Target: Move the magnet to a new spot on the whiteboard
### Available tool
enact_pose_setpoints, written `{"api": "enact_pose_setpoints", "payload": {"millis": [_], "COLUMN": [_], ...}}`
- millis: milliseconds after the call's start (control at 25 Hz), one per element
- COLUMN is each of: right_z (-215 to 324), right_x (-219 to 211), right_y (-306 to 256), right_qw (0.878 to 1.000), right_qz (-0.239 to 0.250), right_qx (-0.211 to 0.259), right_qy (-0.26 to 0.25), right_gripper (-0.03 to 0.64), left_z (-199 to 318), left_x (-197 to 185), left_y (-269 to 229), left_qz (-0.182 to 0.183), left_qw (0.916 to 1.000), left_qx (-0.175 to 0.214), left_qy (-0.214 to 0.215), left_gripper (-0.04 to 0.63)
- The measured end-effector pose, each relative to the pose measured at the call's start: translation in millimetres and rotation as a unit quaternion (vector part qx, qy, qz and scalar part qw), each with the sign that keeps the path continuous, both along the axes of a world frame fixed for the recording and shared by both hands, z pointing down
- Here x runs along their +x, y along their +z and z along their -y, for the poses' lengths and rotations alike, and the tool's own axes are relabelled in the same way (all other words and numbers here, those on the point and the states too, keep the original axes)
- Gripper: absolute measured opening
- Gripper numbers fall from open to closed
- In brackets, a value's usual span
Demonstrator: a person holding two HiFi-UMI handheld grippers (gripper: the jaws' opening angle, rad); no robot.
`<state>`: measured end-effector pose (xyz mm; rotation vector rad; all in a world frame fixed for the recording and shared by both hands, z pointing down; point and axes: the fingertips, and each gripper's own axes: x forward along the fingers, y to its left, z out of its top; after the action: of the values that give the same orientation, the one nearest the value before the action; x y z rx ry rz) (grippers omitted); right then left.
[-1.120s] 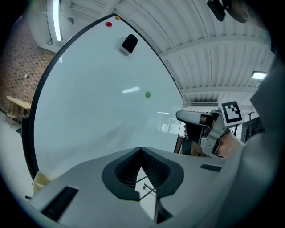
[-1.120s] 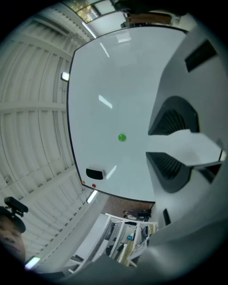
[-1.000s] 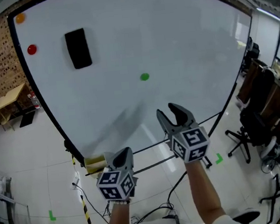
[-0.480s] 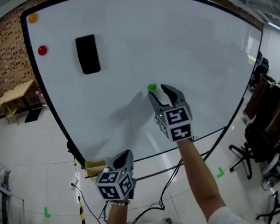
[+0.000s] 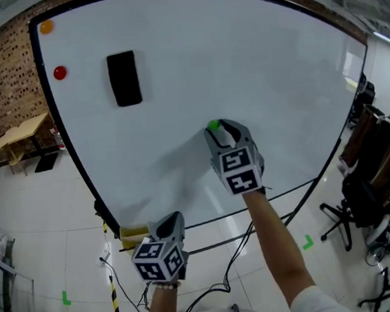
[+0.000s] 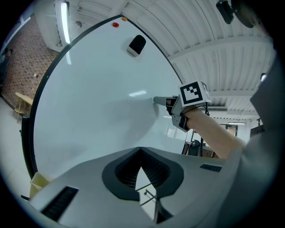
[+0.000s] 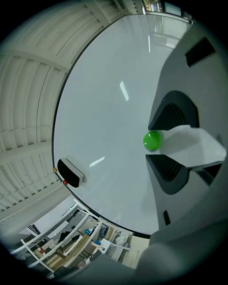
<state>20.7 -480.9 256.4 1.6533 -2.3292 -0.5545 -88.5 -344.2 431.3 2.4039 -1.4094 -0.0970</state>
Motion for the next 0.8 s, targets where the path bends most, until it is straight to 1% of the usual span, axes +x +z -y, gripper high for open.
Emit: {"api": "enact_pose_setpoints", "payload": {"millis": [240, 560, 800], "right_z": [1.5, 1.6, 0.8], "right_x": [1.7, 0.8, 0.0], "right_y": [-1.4, -0.7, -1.4], "right_qw": [1.000, 0.999, 0.999], "right_qz": [0.000, -0.024, -0.025], "right_qx": [0.001, 0.006, 0.001], "right_qy": [0.007, 0.026, 0.026], "right_gripper": [0.152, 0.133, 0.132], "left_z": [0.1, -1.3, -4.9], "left_x": [-1.5, -1.3, -3.8], "left_y": [0.3, 2.3, 2.6], "left_qz": [-0.002, -0.004, -0.005], "left_qw": [1.0000, 1.0000, 1.0000], "left_qx": [0.001, -0.002, -0.002], "left_qy": [0.005, 0.007, 0.006], "left_gripper": [-0.003, -0.003, -0.003]}}
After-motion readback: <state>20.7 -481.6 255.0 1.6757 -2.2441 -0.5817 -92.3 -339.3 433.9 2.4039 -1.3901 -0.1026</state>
